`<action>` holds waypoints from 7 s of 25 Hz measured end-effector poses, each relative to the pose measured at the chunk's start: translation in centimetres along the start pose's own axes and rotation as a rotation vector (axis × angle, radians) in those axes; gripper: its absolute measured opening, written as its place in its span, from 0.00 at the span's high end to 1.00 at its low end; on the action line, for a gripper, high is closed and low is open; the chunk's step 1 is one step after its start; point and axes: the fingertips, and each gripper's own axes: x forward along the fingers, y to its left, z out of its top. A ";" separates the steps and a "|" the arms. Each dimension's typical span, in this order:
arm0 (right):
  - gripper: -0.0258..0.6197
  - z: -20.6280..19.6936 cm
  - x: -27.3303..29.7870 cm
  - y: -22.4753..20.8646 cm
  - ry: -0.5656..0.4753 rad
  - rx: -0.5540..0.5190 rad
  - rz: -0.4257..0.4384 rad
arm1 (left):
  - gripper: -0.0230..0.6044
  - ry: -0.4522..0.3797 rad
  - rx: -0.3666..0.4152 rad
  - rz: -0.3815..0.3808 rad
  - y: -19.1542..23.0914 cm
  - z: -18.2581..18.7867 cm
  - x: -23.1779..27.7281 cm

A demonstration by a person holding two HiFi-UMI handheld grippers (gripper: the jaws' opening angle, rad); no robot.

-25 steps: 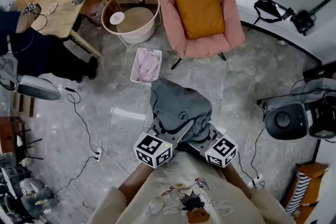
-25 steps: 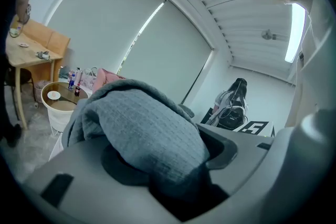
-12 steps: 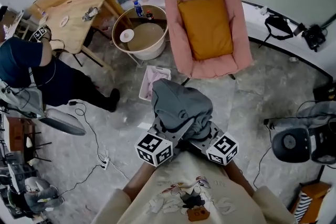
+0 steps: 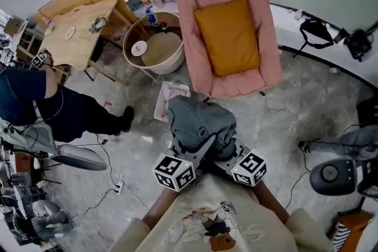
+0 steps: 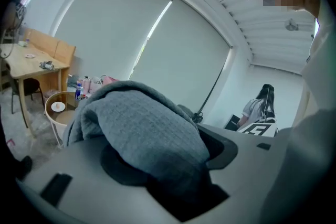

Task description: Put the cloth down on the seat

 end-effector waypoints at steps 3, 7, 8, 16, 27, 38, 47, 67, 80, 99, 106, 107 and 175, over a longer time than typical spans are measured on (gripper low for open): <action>0.59 -0.3 -0.9 -0.9 0.012 0.011 -0.002 | 0.54 0.015 -0.024 0.004 -0.4 -0.5 1.1; 0.59 -0.2 -1.0 -2.1 0.010 0.045 -0.008 | 0.54 0.042 -0.029 -0.003 -0.2 -0.5 2.5; 0.59 -0.1 -0.8 -2.3 0.008 0.048 -0.011 | 0.54 0.044 -0.030 -0.004 0.0 -0.4 2.7; 0.58 1.4 0.4 -5.9 -0.018 0.070 -0.073 | 0.54 0.067 -0.016 -0.053 1.9 0.9 6.0; 0.58 5.8 5.6 -13.6 0.016 0.063 -0.175 | 0.54 0.123 -0.069 -0.152 8.9 4.9 12.5; 0.58 13.7 13.2 -20.4 0.018 0.053 -0.290 | 0.54 0.136 -0.068 -0.257 17.4 13.0 17.4; 0.58 15.5 18.1 -25.0 -0.009 0.099 -0.429 | 0.54 0.203 -0.049 -0.337 23.0 14.6 21.0; 0.58 12.8 20.6 -39.4 0.086 0.125 -0.385 | 0.51 0.276 -0.201 -0.244 30.8 11.0 34.1; 0.60 6.8 23.5 -51.4 0.151 0.176 -0.297 | 0.29 0.331 -0.245 -0.028 38.8 4.7 39.2; 0.60 0.6 27.3 -61.3 0.216 0.225 -0.366 | 0.30 0.410 -0.283 0.033 39.9 -1.3 39.1; 0.60 -3.4 29.1 -63.4 0.310 0.266 -0.371 | 0.30 0.435 -0.247 0.009 39.5 -2.9 38.8; 0.60 -4.2 29.3 -63.5 0.324 0.271 -0.370 | 0.30 0.441 -0.250 0.013 39.6 -3.4 38.7; 0.33 -9.8 16.3 -60.5 0.376 0.395 -0.694 | 0.51 0.525 -0.245 0.015 34.6 -4.9 36.8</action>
